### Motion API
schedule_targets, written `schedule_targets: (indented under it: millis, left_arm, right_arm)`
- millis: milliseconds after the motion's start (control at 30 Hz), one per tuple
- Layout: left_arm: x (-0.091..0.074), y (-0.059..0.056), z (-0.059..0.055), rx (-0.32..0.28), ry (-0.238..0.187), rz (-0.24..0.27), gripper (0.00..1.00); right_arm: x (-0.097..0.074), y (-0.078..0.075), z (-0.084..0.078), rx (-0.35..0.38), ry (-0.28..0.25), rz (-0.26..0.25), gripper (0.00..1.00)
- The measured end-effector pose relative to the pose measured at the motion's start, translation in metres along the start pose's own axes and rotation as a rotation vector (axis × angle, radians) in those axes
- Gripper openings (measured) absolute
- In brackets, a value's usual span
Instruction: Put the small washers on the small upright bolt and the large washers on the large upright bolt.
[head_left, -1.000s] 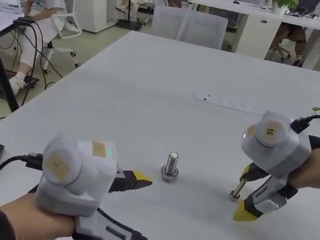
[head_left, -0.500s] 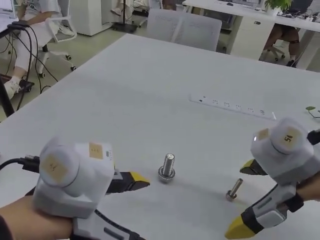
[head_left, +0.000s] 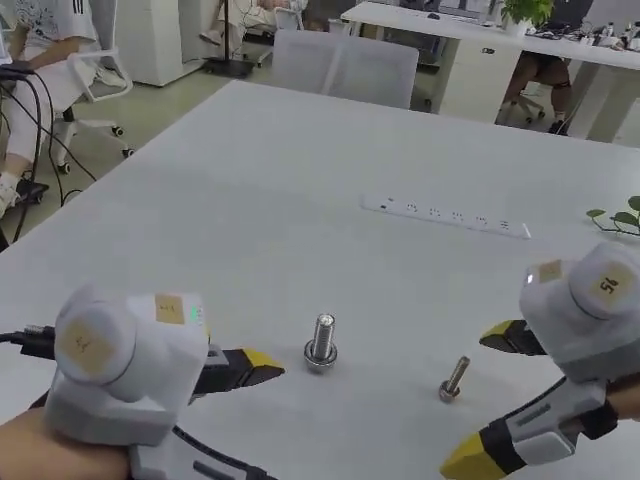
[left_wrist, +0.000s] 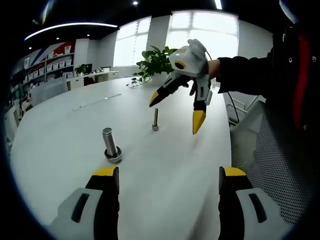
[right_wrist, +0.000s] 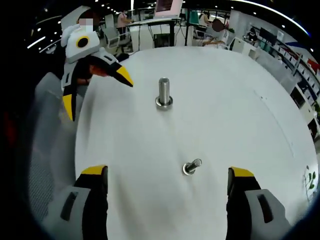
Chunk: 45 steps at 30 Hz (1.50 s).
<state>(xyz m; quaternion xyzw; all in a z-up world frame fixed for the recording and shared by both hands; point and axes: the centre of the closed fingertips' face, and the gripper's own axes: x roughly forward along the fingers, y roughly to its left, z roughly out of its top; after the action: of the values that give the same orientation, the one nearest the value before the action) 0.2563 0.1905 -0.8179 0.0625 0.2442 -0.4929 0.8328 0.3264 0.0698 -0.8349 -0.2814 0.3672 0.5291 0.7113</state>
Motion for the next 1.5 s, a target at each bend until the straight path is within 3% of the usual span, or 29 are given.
schedule_targets:
  millis: [600, 1000, 1133, 1267, 1500]
  left_arm:
    - [-0.012, -0.001, 0.011, -0.002, -0.017, 0.036, 0.82]
    - [-0.023, -0.004, 0.008, -0.027, -0.020, 0.068, 0.83]
    - [-0.026, -0.005, 0.006, -0.043, -0.029, 0.073, 0.83]
    - [-0.027, -0.004, 0.001, -0.053, -0.026, 0.078, 0.83]
    - [-0.025, -0.002, -0.004, -0.079, -0.036, 0.079, 0.83]
  right_arm:
    - [-0.033, 0.024, -0.008, 0.102, -0.149, -0.086, 1.00]
    - [-0.051, 0.036, -0.007, 0.172, -0.279, -0.145, 1.00]
    - [-0.049, 0.048, -0.007, 0.167, -0.351, -0.133, 1.00]
    - [-0.043, 0.057, -0.008, 0.148, -0.373, -0.135, 1.00]
    - [-0.036, 0.057, -0.012, 0.153, -0.394, -0.144, 1.00]
